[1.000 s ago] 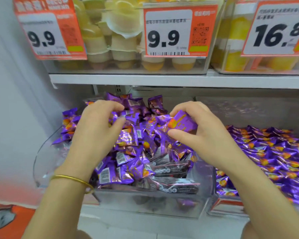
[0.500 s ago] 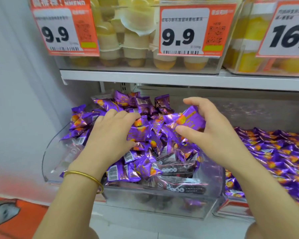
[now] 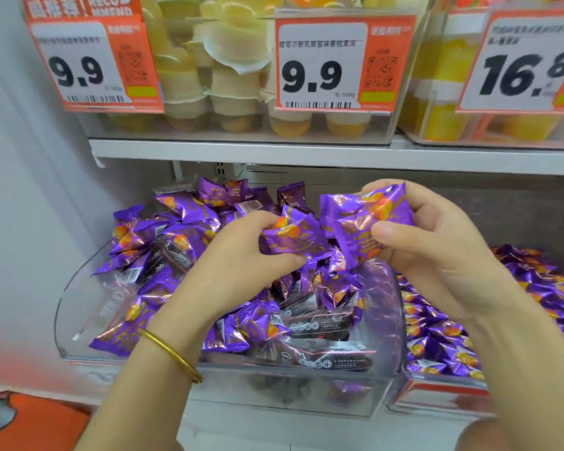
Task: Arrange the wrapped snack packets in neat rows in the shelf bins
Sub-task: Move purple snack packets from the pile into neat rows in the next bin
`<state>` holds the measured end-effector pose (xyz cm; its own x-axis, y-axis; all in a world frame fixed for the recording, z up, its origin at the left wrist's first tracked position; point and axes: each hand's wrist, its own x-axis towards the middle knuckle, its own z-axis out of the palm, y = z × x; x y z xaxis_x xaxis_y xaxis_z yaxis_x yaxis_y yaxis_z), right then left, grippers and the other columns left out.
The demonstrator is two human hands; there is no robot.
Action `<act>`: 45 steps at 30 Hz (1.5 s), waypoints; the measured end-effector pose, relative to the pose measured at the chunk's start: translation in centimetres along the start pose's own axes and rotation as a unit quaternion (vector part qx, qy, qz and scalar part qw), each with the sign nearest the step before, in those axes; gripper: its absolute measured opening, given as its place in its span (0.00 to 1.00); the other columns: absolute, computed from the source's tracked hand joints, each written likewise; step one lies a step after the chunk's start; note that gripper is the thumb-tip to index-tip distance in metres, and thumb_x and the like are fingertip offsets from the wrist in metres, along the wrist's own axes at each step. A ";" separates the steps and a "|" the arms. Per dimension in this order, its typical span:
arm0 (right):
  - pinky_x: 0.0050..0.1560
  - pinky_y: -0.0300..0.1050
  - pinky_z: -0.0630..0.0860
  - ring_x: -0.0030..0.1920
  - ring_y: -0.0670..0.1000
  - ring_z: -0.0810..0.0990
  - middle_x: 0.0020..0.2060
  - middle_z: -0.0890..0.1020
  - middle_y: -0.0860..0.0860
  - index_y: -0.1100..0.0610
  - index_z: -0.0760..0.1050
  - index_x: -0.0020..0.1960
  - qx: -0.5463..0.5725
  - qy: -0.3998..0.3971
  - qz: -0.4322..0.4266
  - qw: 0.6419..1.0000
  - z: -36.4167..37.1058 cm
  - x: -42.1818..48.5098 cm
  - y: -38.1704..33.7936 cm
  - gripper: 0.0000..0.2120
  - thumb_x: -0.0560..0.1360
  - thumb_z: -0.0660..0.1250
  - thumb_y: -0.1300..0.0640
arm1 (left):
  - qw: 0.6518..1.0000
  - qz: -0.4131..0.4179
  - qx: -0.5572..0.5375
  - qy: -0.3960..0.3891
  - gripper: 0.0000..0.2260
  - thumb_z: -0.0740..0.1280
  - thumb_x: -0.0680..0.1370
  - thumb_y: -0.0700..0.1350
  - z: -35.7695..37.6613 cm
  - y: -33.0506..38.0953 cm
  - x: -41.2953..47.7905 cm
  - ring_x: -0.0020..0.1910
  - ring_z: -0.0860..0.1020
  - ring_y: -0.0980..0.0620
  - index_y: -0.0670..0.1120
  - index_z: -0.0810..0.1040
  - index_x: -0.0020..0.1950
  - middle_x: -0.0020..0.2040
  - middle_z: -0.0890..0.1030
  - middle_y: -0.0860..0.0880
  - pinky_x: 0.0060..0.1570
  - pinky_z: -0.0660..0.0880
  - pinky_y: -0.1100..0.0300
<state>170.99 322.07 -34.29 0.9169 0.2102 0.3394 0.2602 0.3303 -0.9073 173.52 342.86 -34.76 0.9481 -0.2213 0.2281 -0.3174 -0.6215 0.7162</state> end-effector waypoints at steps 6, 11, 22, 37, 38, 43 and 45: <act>0.41 0.43 0.79 0.41 0.51 0.82 0.45 0.83 0.55 0.57 0.81 0.50 0.040 -0.014 0.004 0.999 -1.4 -0.6 -0.4 0.21 0.57 0.79 0.56 | 0.996 -0.021 -0.078 -0.031 0.10 0.74 0.70 0.45 1.8 1.1 0.7 0.22 0.69 0.64 0.52 0.77 0.48 0.37 0.82 0.52 0.26 0.65 0.70; 0.41 0.43 0.79 0.42 0.50 0.82 0.47 0.84 0.54 0.55 0.82 0.49 0.047 -0.018 0.022 0.998 -2.4 -1.3 -1.0 0.20 0.58 0.78 0.54 | 0.997 -0.028 -0.074 -0.001 0.10 0.72 0.70 0.50 3.3 1.4 1.6 0.28 0.71 0.59 0.49 0.77 0.47 0.40 0.82 0.49 0.30 0.67 0.64; 0.40 0.41 0.77 0.42 0.50 0.80 0.44 0.82 0.50 0.49 0.78 0.48 -0.092 0.048 -0.006 0.995 -3.8 -1.6 -0.7 0.23 0.56 0.80 0.46 | 0.992 0.123 -0.036 0.003 0.15 0.73 0.70 0.45 6.4 4.3 2.0 0.40 0.74 0.64 0.53 0.72 0.53 0.44 0.77 0.57 0.37 0.68 0.71; 0.42 0.45 0.82 0.39 0.53 0.79 0.38 0.80 0.58 0.61 0.74 0.45 -0.113 0.253 0.182 0.943 -11.7 -3.3 0.1 0.07 0.68 0.69 0.63 | 0.992 0.053 -0.089 0.077 0.10 0.70 0.73 0.42 8.7 3.3 3.4 0.36 0.73 0.66 0.52 0.71 0.48 0.39 0.76 0.58 0.36 0.68 0.75; 0.43 0.45 0.82 0.38 0.52 0.80 0.38 0.81 0.58 0.62 0.74 0.47 -0.112 0.238 0.196 0.945 -11.5 -2.8 0.5 0.06 0.70 0.68 0.65 | 0.992 0.054 -0.088 0.079 0.10 0.70 0.73 0.42 8.7 3.3 3.5 0.37 0.74 0.66 0.52 0.71 0.49 0.40 0.76 0.58 0.36 0.68 0.75; 0.40 0.41 0.81 0.37 0.50 0.81 0.40 0.81 0.56 0.65 0.71 0.54 -0.128 0.190 0.223 0.947 -9.6 -1.0 2.8 0.15 0.70 0.70 0.69 | 0.992 0.054 -0.077 0.083 0.10 0.70 0.73 0.42 9.0 3.3 3.7 0.37 0.74 0.65 0.52 0.72 0.49 0.40 0.76 0.58 0.36 0.67 0.76; 0.41 0.38 0.78 0.39 0.49 0.79 0.41 0.79 0.53 0.63 0.72 0.55 -0.241 0.208 0.222 0.922 -9.5 -1.0 3.9 0.20 0.67 0.75 0.67 | 0.992 0.054 -0.076 0.082 0.10 0.70 0.73 0.42 9.0 3.2 3.8 0.38 0.74 0.64 0.52 0.72 0.49 0.40 0.76 0.58 0.36 0.68 0.75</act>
<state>173.98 314.38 -40.48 0.9761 -0.1773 -0.1258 -0.1564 -0.1707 -0.9728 175.91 333.26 -37.51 0.9030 -0.1468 0.4039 -0.4223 -0.4770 0.7708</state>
